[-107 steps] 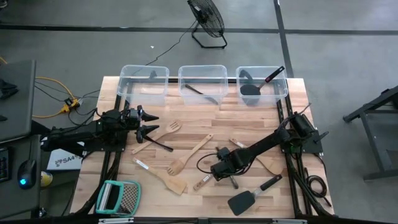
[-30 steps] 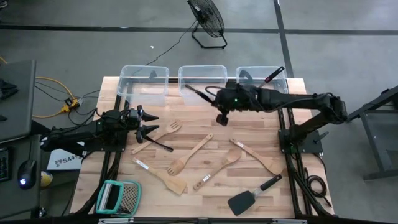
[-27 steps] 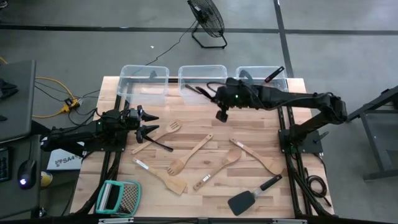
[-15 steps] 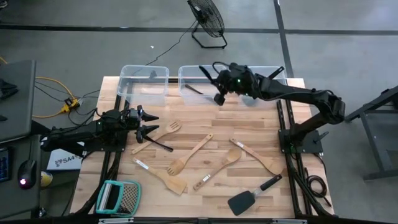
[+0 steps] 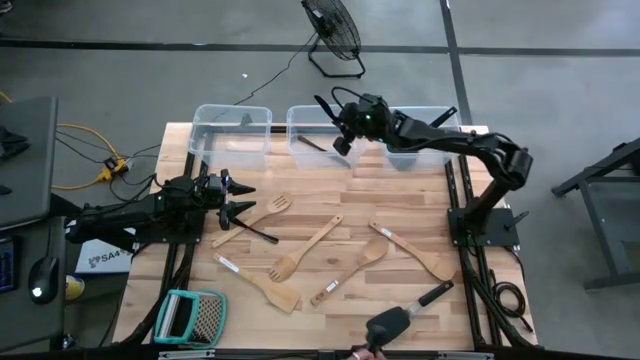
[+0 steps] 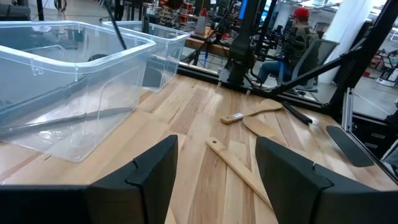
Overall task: Pick & Place Kitchen Items
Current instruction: Put the right black table knife into the middle transparent bin, then put the black table knife into the middle transparent bin
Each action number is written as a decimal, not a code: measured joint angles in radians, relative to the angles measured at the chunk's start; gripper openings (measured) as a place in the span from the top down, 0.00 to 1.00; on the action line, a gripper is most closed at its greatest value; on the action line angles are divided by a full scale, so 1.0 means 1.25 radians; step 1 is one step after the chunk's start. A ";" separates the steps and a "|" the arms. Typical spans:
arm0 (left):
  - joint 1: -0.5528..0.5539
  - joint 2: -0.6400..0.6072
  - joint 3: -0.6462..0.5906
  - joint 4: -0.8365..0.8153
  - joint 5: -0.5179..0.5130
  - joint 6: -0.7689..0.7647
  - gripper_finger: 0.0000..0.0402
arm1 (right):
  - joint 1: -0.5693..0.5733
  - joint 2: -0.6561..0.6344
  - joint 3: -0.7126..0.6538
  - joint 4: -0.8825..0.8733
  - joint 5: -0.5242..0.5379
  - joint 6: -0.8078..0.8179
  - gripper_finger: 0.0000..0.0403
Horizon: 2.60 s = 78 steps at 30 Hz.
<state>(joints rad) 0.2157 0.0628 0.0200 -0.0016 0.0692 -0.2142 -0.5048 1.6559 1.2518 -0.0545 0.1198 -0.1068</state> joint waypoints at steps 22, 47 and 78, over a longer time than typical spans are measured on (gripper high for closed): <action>0.000 0.000 0.000 0.000 0.000 0.000 0.47 | -0.038 0.067 0.000 -0.040 -0.063 0.047 0.88; 0.000 0.000 0.000 0.000 0.000 0.000 0.47 | -0.032 -0.006 0.000 -0.090 -0.191 0.067 0.55; 0.000 0.000 0.000 0.000 0.000 0.000 0.47 | 0.198 -0.482 -0.336 -0.114 -0.352 -0.026 0.54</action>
<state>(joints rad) 0.2153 0.0628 0.0203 -0.0013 0.0689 -0.2143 -0.2579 1.0531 0.8319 -0.1968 -0.3198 -0.1396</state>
